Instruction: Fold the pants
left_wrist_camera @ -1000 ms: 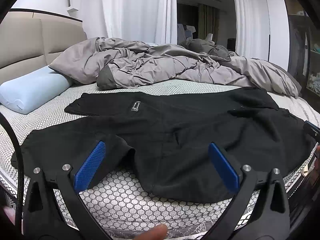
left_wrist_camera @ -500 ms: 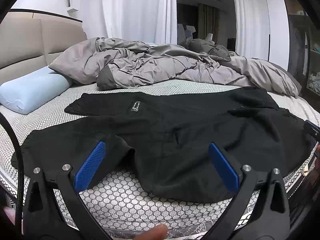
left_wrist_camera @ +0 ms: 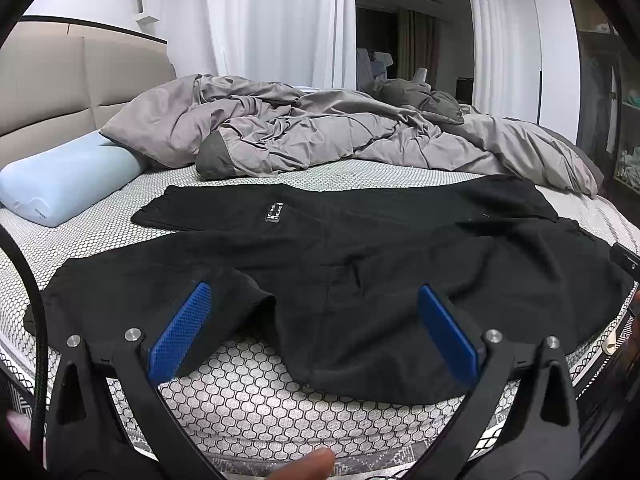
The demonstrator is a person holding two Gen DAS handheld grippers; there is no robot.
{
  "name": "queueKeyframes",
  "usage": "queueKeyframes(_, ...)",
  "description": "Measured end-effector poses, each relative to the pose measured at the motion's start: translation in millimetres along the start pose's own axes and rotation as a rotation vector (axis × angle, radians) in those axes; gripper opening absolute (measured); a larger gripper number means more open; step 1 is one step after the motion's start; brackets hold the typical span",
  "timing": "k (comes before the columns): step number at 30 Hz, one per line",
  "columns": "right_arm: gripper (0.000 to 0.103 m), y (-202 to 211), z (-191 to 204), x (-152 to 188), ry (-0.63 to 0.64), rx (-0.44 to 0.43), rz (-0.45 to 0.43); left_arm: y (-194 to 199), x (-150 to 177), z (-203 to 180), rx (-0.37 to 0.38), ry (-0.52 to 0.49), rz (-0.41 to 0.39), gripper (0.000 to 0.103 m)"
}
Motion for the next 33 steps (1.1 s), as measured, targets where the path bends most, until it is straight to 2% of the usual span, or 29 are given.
queueKeyframes(7, 0.103, 0, -9, 3, -0.014, 0.039, 0.031, 1, 0, 7, -0.011, 0.018, 0.004, 0.102)
queueKeyframes(11, 0.103, 0, -24, 3, -0.072, 0.074, 0.066, -1, -4, 25, -0.038, 0.083, 0.036, 0.102)
queueKeyframes(14, 0.103, 1, -43, 5, -0.143, 0.100, 0.119, 3, -8, 45, -0.002, 0.164, 0.047, 0.102)
queueKeyframes(19, 0.103, 23, -86, 4, -0.261, 0.141, 0.171, 8, -9, 76, -0.017, 0.240, 0.086, 0.102)
queueKeyframes(23, 0.103, 41, -130, 6, -0.356, 0.178, 0.241, 1, -2, 103, -0.042, 0.302, 0.172, 0.102)
queueKeyframes(27, 0.103, 55, -172, 21, -0.479, 0.179, 0.271, -9, 10, 117, -0.006, 0.358, 0.234, 0.102)
queueKeyframes(29, 0.101, 52, -187, 35, -0.538, 0.135, 0.295, -13, 14, 124, -0.005, 0.377, 0.241, 0.102)
queueKeyframes(30, 0.096, 49, -191, 40, -0.552, 0.118, 0.308, -15, 16, 127, -0.007, 0.386, 0.241, 0.102)
queueKeyframes(32, 0.081, 37, -202, 56, -0.611, 0.053, 0.335, -16, 18, 134, -0.009, 0.409, 0.238, 0.102)
queueKeyframes(33, 0.070, 31, -206, 61, -0.634, 0.023, 0.339, -16, 18, 136, -0.012, 0.416, 0.237, 0.102)
Point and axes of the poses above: each gripper's, at about its wrist camera, not at the fingertips, and y roughly against the way its jaws point, z to its left, x to its underside, the point moved 5 cm from there along -y, roughly the way its jaws point, and after that the axes turned 9 degrees about z, right-handed, at the moved point
